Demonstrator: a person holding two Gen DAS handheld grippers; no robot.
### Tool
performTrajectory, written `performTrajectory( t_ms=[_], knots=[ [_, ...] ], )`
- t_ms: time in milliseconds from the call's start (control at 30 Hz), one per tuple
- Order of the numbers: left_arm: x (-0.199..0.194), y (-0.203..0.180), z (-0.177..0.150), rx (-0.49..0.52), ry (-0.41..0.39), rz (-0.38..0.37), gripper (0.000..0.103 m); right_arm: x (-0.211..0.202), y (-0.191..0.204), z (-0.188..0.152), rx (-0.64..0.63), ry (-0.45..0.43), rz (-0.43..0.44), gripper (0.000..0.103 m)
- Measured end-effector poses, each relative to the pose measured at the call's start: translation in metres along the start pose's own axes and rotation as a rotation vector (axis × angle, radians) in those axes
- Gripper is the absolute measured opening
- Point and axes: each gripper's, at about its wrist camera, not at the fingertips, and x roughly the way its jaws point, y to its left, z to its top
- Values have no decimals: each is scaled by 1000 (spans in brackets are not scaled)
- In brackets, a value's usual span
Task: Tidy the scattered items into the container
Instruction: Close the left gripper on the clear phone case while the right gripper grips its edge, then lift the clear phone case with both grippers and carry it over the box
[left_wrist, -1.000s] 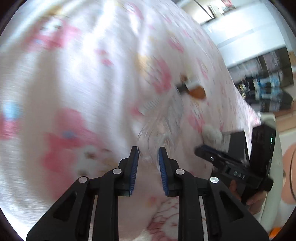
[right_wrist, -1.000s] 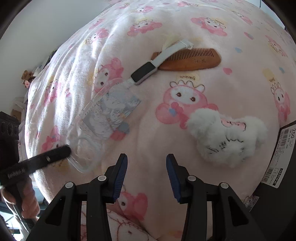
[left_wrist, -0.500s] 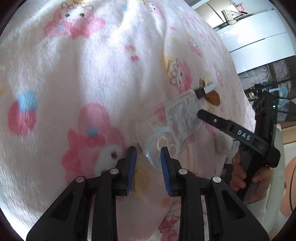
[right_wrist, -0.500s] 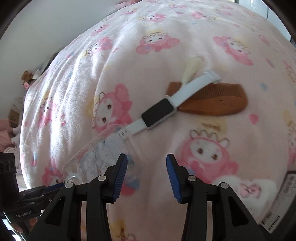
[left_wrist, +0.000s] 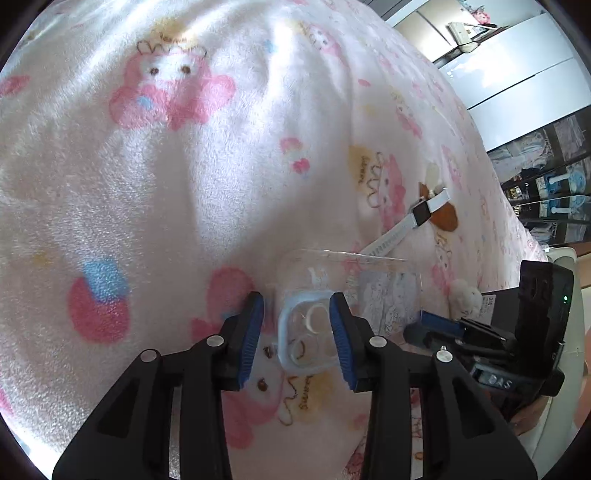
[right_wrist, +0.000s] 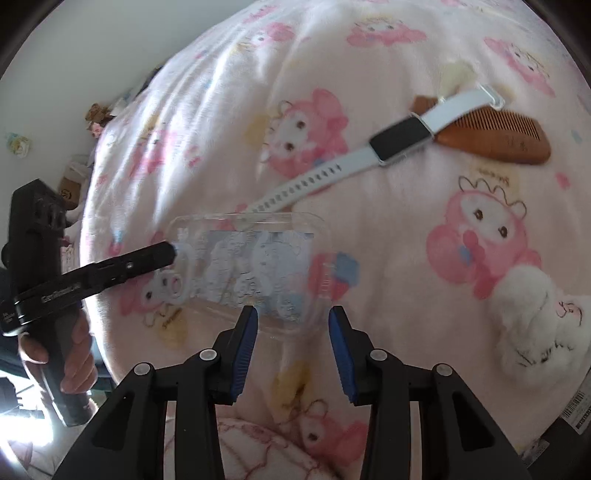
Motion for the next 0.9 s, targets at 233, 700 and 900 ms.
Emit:
performTrajectory(
  t_ms=[233, 700, 900],
  knots=[
    [-9, -15, -9, 19, -6, 11, 45, -12, 7, 8, 0, -63, -17, 37],
    [-73, -114, -58, 240, -53, -96, 45, -119, 19, -78, 121, -285, -52, 37],
    [-93, -160, -89, 310, -75, -121, 45, -167, 12, -118, 147, -369, -87, 37]
  ],
)
